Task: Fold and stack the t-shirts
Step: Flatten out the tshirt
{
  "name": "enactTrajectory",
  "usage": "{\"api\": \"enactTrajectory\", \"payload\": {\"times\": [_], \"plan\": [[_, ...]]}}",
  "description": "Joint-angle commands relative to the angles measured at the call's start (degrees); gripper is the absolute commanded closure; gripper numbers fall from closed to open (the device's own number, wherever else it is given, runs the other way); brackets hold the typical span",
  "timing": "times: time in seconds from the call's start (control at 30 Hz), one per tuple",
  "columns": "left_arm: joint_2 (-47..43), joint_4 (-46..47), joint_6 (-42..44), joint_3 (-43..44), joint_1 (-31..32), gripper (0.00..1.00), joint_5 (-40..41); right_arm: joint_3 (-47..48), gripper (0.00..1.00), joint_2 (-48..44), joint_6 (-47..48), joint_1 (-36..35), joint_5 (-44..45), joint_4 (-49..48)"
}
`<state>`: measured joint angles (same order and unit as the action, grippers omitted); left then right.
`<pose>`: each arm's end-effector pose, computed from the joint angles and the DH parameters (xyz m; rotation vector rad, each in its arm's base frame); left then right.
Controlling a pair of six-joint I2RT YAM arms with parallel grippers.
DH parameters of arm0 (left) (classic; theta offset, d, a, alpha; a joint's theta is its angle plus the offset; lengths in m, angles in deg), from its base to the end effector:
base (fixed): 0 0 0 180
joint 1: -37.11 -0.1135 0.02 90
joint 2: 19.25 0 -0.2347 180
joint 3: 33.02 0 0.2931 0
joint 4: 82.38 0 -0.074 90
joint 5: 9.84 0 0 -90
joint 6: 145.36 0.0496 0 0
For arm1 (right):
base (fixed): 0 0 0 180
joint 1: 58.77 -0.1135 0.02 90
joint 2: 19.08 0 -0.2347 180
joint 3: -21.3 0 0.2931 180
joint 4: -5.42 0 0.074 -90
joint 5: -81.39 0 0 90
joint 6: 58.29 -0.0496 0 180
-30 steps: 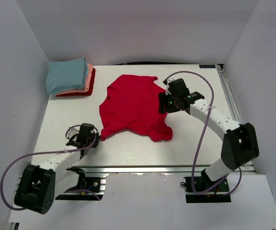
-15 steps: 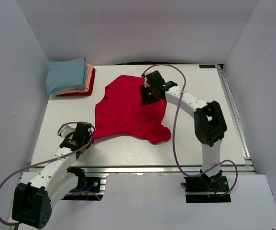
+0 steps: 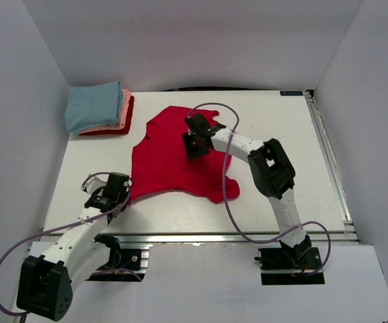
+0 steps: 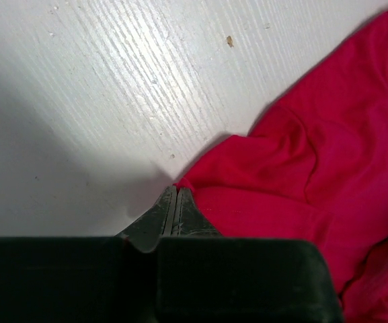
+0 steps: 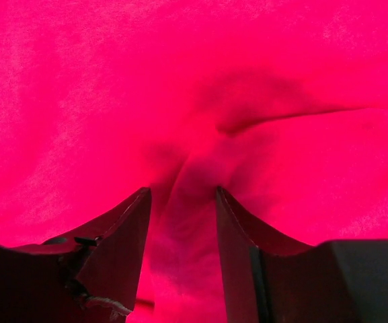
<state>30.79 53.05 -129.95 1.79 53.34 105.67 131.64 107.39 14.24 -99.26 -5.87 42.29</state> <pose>0.2093 -0.0387 0.1138 -1.3320 2.0768 -0.0818 0.3935 0.3329 0.1221 -0.4852 2.4843 0.3574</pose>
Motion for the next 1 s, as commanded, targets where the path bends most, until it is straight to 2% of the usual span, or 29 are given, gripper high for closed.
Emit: {"api": "enactTrajectory", "payload": {"times": [0.0,0.13,0.17,0.23,0.3,0.37,0.53,0.67,0.83,0.97], "plan": [[-0.6,-0.1,0.9,-0.5,-0.1,1.0,0.7,2.5,0.5,1.0,-2.1,0.1,3.4,-2.7],[-0.6,0.3,1.2,-0.7,-0.1,1.0,0.3,3.9,0.57,2.0,-2.3,0.1,6.4,-2.8],[-0.6,0.1,1.2,-0.7,-0.2,1.0,0.7,4.1,0.7,2.3,-2.4,0.1,7.2,-2.6],[-0.6,-0.2,1.5,-0.5,-0.1,1.0,0.9,4.1,0.86,2.0,-2.6,0.1,9.2,-2.6],[-0.9,-0.6,1.8,-0.4,-0.1,1.0,1.3,2.7,0.88,-0.1,-2.9,0.1,11.1,-4.2],[-0.8,-0.8,2.2,-0.1,-0.2,1.0,1.6,0.6,1.0,-2.5,-2.8,0.2,12.1,-5.4],[-1.0,-2.7,3.8,1.4,-0.2,1.0,4.2,0.1,1.0,-5.6,-2.7,0.8,15.4,-4.6],[-0.2,-5.7,7.8,7.1,-0.2,1.0,9.9,-4.6,1.0,-13.8,-2.9,3.0,18.3,-4.8],[7.3,-8.0,16.0,22.4,-0.2,1.0,18.1,-12.6,1.0,-26.4,-2.1,11.0,19.9,-4.1],[15.5,-6.1,22.7,35.6,-0.2,1.0,22.5,-12.3,1.0,-32.4,0.3,20.9,18.2,-0.6]]}}
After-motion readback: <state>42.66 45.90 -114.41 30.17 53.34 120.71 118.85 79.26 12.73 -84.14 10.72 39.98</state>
